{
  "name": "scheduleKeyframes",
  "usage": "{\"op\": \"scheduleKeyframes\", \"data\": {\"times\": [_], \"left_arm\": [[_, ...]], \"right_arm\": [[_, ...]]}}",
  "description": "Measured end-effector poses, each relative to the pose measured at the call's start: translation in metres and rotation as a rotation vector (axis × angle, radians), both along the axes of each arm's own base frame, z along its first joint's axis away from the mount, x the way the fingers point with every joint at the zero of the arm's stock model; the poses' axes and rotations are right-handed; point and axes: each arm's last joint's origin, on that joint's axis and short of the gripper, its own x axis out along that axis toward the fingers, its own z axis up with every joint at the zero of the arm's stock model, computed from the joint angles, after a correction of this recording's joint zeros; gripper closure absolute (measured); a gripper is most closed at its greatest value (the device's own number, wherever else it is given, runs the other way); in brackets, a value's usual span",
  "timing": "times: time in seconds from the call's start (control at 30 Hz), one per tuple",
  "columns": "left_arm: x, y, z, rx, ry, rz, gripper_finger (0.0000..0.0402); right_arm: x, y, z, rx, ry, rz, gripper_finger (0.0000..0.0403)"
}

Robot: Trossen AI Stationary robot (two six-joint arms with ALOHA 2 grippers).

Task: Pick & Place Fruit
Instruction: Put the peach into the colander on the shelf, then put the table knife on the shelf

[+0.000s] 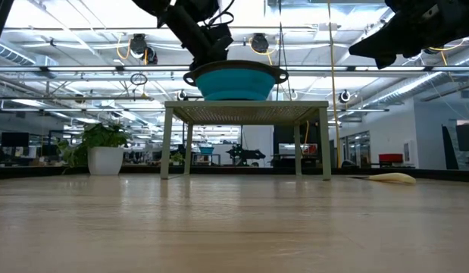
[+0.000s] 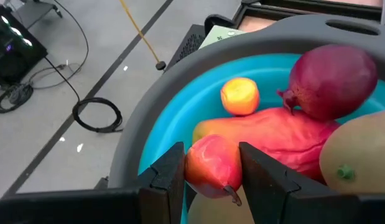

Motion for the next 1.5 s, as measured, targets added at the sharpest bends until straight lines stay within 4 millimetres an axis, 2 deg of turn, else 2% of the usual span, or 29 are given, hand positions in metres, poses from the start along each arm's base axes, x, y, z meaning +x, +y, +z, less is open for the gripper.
{"op": "scheduleKeyframes", "data": {"times": [0.67, 1.0, 1.13, 1.5], "left_arm": [[-0.004, 0.0, -0.004, -0.055, 0.028, 0.014, 0.0271], [-0.004, 0.0, -0.004, -0.046, 0.032, 0.007, 0.0203], [-0.003, 0.001, -0.003, -0.038, 0.024, 0.006, 0.0189], [-0.004, 0.0, 0.039, 0.01, -0.059, 0.004, 0.0185]], "right_arm": [[0.0, 0.0, 0.0, 0.0, 0.0, 0.0, 0.0403], [0.0, 0.0, 0.0, 0.0, 0.0, -0.001, 0.0403], [0.0, 0.0, 0.0, 0.0, 0.0, -0.002, 0.0403], [0.0, 0.0, 0.0, 0.0, 0.0, -0.004, 0.0403]]}}
